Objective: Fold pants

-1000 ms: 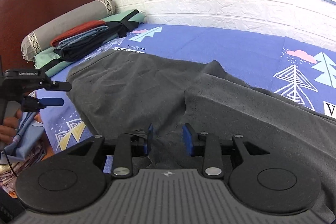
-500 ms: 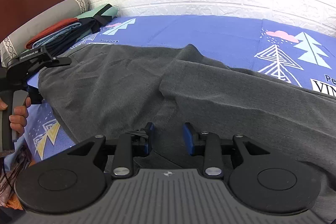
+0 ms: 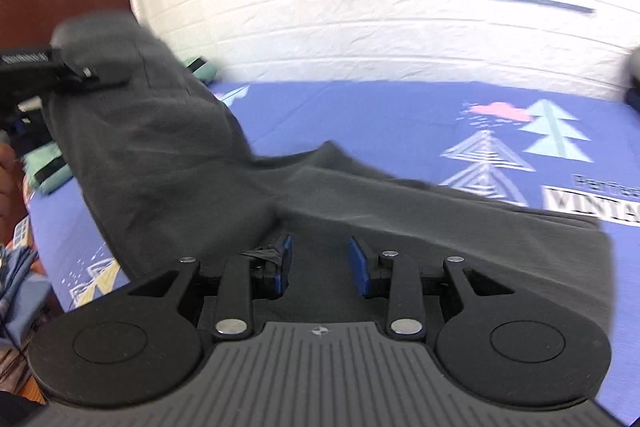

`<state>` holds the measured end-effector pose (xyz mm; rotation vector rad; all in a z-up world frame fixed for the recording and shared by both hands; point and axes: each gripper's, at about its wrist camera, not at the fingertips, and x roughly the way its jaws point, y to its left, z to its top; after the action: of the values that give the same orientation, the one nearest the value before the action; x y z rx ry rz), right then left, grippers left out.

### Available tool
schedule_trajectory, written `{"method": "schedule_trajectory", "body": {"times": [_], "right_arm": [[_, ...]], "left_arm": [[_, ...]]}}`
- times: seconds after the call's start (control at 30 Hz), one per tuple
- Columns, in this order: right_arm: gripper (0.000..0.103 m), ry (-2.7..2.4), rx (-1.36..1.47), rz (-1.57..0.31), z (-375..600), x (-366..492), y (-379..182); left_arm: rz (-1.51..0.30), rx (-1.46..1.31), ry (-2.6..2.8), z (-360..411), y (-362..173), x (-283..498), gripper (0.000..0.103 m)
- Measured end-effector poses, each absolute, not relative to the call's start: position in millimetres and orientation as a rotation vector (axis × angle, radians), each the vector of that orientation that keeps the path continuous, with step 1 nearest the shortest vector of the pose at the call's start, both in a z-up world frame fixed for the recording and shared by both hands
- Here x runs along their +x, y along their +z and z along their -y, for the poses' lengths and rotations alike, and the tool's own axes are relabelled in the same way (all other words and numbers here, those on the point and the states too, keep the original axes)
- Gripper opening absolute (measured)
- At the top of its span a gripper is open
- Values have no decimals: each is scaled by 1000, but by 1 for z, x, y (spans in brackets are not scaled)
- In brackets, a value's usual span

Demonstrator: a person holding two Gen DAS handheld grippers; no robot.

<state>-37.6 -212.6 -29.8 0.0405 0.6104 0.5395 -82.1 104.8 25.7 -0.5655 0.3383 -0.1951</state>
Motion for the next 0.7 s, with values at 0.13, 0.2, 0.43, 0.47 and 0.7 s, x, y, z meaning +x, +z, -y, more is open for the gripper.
{"method": "schedule_trajectory", "body": {"times": [0.13,0.2,0.43,0.47,0.7], "right_arm": [[57,475,79,-606,241,-46,-30],[57,445,91,-596,255,-52,-30],[62,322,109,-607,307,-65,-35],[65,295,113,-611,313,-66,-36],[76,182,291,-523,360,-73,-25]], "left_arm": [[-419,-496,-362,-45,30,-70,4],[-479,-458,-436,-14,24,-63,4],[-674,-222,-555,79,-24,-31,31],[-702,-176,-574,88,-33,-28,42],[-699,-211,-657,79,-12,-37,103]]}}
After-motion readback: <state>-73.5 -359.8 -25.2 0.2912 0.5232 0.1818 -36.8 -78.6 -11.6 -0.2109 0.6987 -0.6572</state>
